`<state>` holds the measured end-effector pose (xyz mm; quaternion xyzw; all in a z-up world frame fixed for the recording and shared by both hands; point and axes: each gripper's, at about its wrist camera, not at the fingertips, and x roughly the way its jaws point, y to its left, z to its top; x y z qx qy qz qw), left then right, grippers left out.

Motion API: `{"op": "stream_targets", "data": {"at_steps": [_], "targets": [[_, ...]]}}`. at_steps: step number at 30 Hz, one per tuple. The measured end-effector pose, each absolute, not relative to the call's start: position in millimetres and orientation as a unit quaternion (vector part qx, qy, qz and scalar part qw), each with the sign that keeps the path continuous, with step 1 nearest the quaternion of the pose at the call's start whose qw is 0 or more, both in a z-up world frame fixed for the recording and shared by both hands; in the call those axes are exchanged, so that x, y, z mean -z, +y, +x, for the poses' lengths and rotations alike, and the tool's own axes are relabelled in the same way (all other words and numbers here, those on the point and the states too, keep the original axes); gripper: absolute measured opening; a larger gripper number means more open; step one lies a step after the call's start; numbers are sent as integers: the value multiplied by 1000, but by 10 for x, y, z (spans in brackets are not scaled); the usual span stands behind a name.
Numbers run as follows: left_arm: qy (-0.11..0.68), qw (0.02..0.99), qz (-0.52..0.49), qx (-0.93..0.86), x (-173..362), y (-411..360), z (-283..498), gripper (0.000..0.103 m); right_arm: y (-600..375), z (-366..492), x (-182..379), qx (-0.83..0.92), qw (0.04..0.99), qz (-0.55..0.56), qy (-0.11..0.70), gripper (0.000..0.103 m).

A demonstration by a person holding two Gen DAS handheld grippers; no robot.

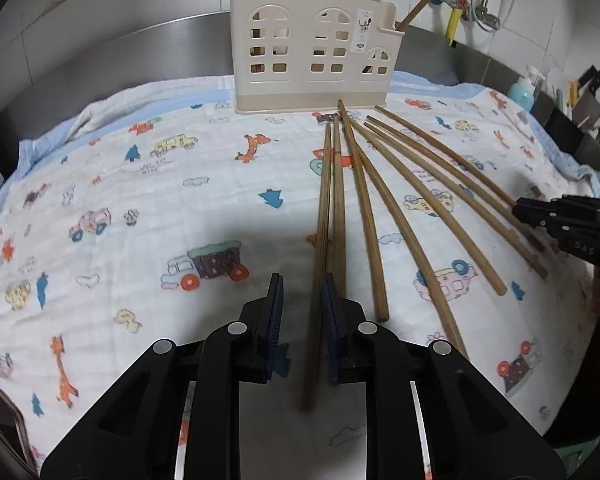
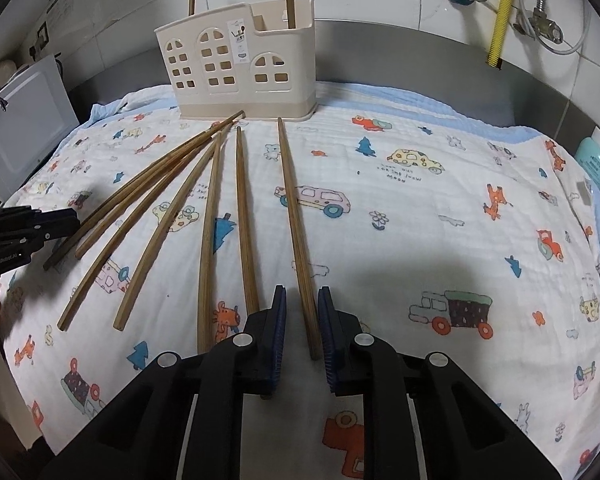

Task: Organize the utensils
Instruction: 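Lower both tools to the chopstick pile and grasp one chopstick each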

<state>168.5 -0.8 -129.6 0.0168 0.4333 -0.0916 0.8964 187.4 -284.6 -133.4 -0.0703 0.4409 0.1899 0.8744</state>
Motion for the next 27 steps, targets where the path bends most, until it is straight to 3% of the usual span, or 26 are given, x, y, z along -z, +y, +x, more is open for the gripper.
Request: {"op": "stream_targets", "data": {"at_steps": [8,18,27], "targets": [[438,893,38,94,1354,-106,1695,19,-2834,1870,1340,-190,875,-81,437,16],[437,895,34,81,1337,-116,1729,8,-2816,1864,1348,-182,880,-92,429,8],[431,898,13,84,1255,-55,1696,5,-2830,1779,1237,-186,886,-83,416,7]]}}
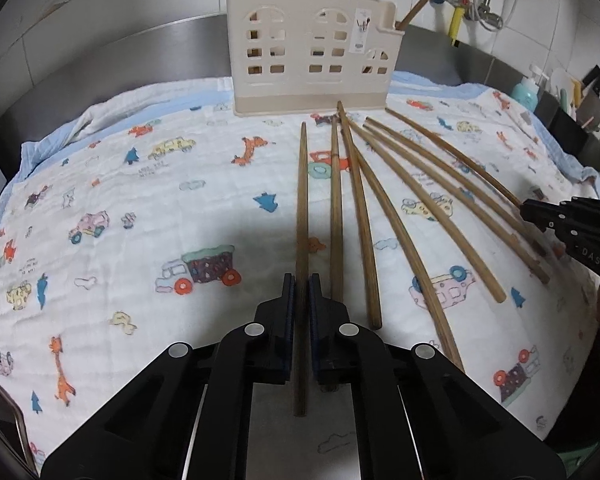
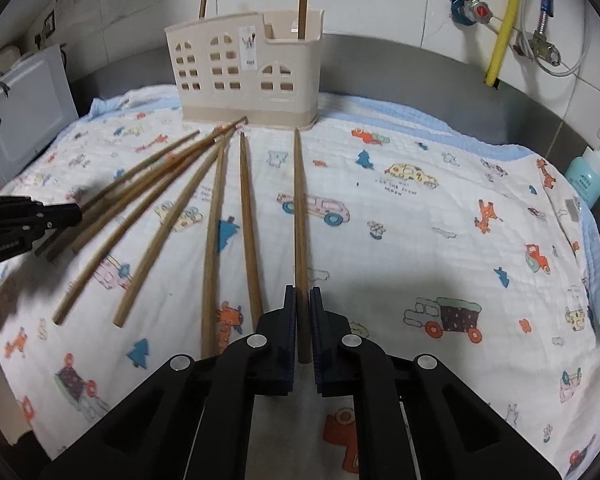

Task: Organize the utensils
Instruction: 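Lower both tools to the chopstick pile and grasp one chopstick each, then lift both chopsticks upright and carry them above the beige holder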

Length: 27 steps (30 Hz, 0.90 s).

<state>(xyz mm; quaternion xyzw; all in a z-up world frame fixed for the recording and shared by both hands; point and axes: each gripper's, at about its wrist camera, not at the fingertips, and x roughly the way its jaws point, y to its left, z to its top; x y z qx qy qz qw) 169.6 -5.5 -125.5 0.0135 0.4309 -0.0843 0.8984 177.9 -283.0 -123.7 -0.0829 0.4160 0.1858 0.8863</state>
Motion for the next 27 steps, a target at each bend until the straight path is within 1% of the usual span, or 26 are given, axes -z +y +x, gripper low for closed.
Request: {"op": "stream_targets", "data": {"at_steps": [6,16,19,24,27], "targets": [[412,907,-3,91,1096,-7,1641,5,-2844,1700,951,-184,902,-73,384,7],[354,929,-17,110,680,22,1591,5,-2791,1686,315,-202,925,-53,318,6],[348,930,-28,118,594,38,1634,5,-2742,1742,148,-211,927,-47,308,6],[336,934,-14,121,418,6,1721,5,-2653,1824,-140,-220,930,-52,289,6],[342,932,-10,118,333,23,1830,5,-2624,1879,-321,-227,932,-51,279,6]]}}
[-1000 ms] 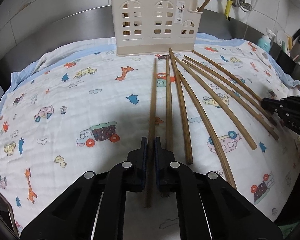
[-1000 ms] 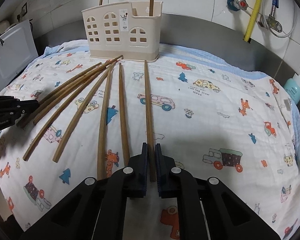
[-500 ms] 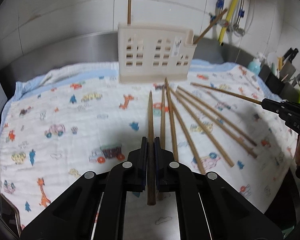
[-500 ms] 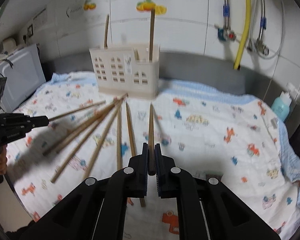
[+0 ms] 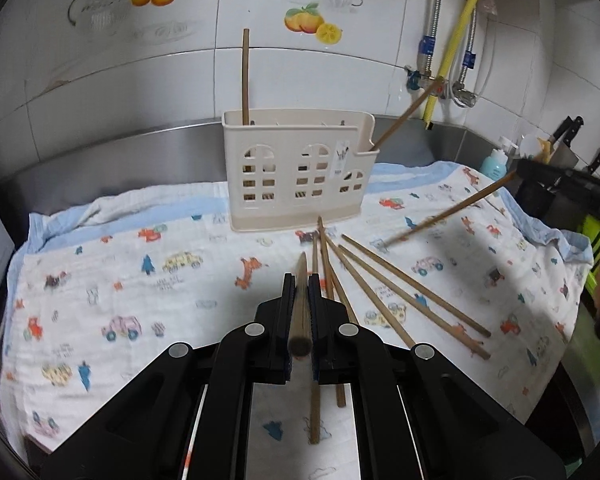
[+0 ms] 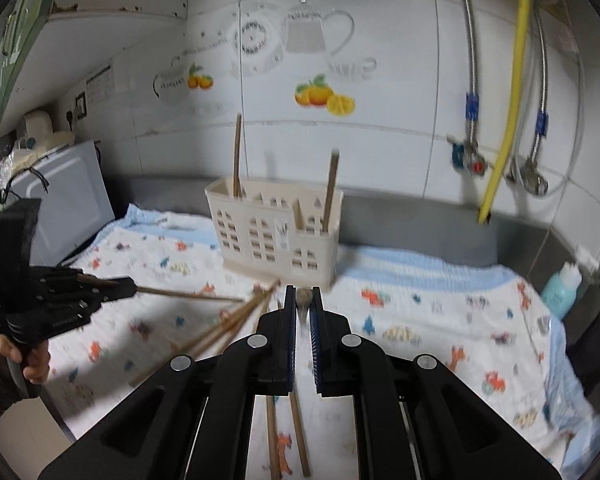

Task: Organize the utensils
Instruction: 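Lift both chopsticks upright and carry them above the beige holder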

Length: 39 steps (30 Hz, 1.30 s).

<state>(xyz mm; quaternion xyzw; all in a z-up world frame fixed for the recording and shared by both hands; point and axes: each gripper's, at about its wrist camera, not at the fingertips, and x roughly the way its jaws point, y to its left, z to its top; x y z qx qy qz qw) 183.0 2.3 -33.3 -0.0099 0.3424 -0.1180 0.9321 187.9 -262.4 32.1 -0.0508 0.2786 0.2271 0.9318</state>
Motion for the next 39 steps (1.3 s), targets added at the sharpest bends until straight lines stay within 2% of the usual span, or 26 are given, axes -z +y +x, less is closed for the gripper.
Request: {"op": "stream_targets", "data": {"at_steps": [11,22,32,39], "targets": [[317,940,13,127,-41,-14,2057,5,-2418,2174,-1058,-257,933,-60,246,6],[259,956,30,134,-705,-7,2192,5,-2235,2574,-1559,-245,947,-55,199,6],[169,979,42,109,-1389,-39,2500,5,-2081,3029,-1472,-226,951,-56,206,6],[176,980,29,83,-1303,-33,2906,5,-2041,3236,-1246,-225,945,-55,229,6]]}}
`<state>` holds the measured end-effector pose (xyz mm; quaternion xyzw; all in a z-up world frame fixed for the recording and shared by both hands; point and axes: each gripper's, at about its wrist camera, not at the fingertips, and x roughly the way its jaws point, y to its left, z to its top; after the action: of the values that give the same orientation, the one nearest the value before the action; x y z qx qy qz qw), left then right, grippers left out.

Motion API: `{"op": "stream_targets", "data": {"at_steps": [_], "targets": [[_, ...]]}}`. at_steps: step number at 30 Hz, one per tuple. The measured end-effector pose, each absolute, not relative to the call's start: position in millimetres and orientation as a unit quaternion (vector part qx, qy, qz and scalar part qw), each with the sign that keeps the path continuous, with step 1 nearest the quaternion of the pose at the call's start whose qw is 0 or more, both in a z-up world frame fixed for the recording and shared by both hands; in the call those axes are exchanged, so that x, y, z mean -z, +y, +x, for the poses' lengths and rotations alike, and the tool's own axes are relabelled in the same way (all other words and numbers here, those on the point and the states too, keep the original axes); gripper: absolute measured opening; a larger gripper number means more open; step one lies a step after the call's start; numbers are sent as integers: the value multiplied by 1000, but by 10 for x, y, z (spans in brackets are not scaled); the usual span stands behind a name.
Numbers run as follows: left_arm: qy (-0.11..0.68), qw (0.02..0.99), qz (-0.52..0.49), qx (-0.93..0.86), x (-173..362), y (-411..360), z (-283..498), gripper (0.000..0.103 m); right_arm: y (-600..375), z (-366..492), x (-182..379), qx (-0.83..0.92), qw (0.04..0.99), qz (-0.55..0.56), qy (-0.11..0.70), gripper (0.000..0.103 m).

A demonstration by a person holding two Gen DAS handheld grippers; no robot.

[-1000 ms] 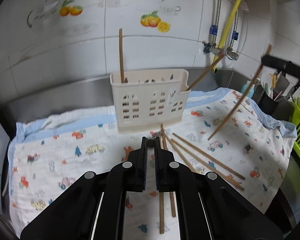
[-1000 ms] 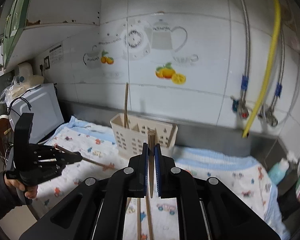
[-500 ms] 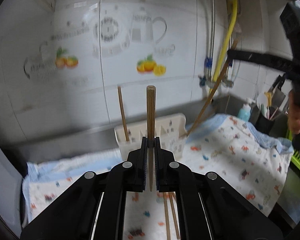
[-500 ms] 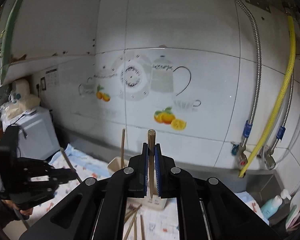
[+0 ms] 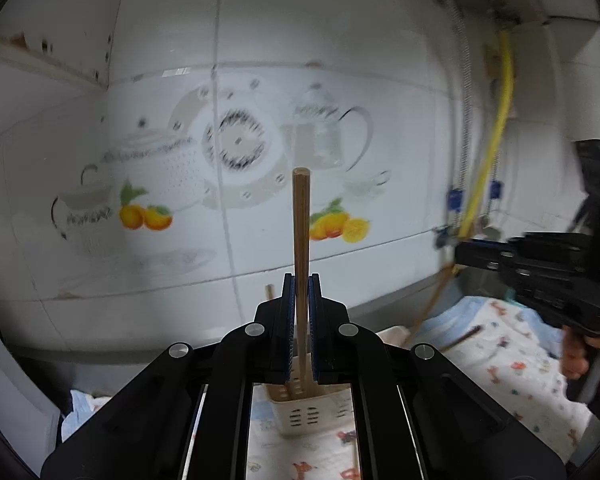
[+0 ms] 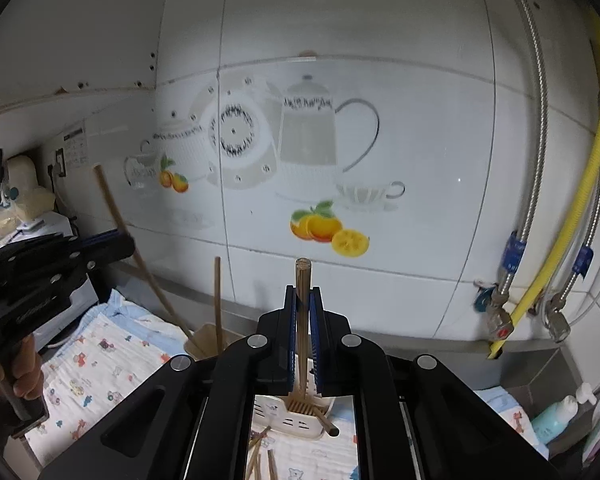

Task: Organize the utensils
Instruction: 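Lift both chopsticks upright and carry them above the beige holder, then open both tools to drop the chopsticks into the holder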

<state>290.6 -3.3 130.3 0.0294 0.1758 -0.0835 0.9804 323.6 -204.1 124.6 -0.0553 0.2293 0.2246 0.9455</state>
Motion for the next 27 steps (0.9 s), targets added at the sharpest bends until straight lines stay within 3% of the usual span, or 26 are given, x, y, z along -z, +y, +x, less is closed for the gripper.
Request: {"op": "stream_targets", "data": {"at_steps": [13,21,27], "targets": [[251,965,-5,70,-782,139,3310,6,-2052,3339,-873,-222,934,-64,272,7],[242,968,0,68,-855,98,3196,8,-2162,3195,-962,-218,939,-56,259,8],[223,972,6,73,-1010,73,2906,8,-2264,2923,-1095,-217,944,-55,242,14]]}}
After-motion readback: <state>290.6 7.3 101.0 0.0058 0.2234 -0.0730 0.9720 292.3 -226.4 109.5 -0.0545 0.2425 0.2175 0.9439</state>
